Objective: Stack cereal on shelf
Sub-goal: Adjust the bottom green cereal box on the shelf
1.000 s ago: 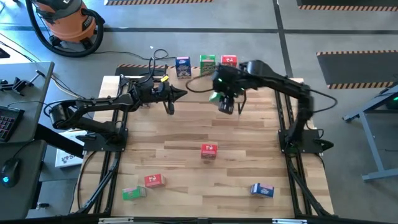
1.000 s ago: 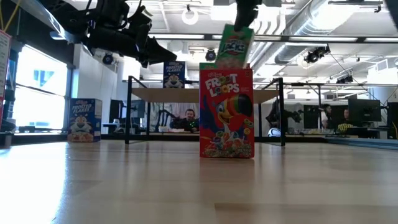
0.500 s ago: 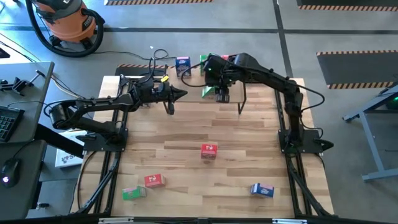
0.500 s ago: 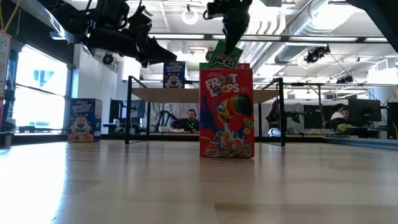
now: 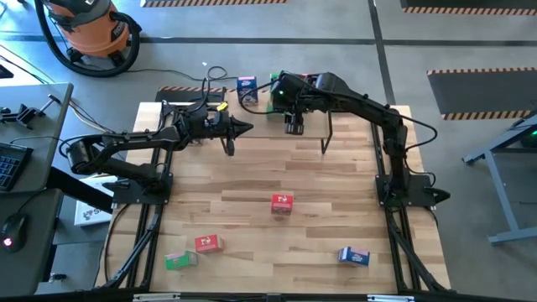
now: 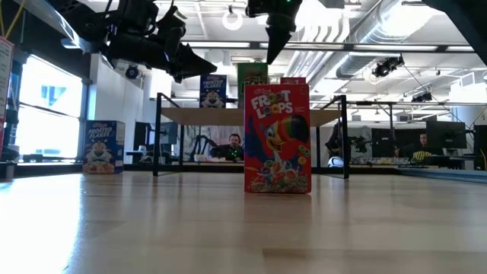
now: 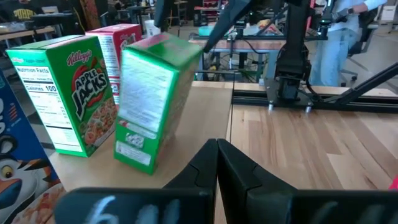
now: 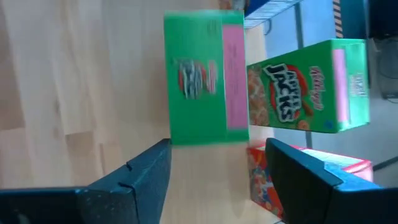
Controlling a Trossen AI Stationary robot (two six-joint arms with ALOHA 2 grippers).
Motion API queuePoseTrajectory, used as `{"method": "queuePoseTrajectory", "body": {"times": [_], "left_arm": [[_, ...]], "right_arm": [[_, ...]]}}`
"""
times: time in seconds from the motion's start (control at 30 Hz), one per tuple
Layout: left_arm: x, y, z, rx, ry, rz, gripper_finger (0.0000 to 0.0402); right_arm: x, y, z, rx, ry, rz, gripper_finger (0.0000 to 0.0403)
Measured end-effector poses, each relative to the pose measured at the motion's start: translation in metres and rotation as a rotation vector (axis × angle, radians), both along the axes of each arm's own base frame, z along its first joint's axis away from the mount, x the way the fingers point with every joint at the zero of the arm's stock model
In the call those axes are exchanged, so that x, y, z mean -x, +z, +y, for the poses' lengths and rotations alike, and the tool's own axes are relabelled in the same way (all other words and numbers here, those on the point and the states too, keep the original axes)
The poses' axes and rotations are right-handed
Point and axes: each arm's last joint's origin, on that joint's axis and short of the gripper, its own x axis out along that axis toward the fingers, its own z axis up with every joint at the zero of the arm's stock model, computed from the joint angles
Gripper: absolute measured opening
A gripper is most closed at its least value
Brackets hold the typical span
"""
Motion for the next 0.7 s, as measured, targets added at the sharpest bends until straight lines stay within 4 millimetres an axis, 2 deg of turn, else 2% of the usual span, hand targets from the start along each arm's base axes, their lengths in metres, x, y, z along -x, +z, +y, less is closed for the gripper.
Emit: {"method": "queuePoseTrajectory", "body": {"times": [0.2,0.4,0.57,0.7], "left_arm": [[0.0,0.0,0.0,0.0,0.0,0.0,0.0],[0.0,0.0,0.0,0.0,0.0,0.001,0.0],[0.0,0.0,0.0,0.001,0.0,0.002,0.0],[0.0,-0.001,0.0,0.004,0.0,0.008,0.0]], "right_arm": [[-0.001,0.003,-0.002,0.067,-0.012,-0.007,0.0243],[0.02,0.023,0.004,0.132,-0.053,-0.002,0.0222],[0.033,0.035,0.009,0.071,-0.052,-0.067,0.0144],[0.032,0.018,0.014,0.021,-0.053,-0.076,0.0056]]}}
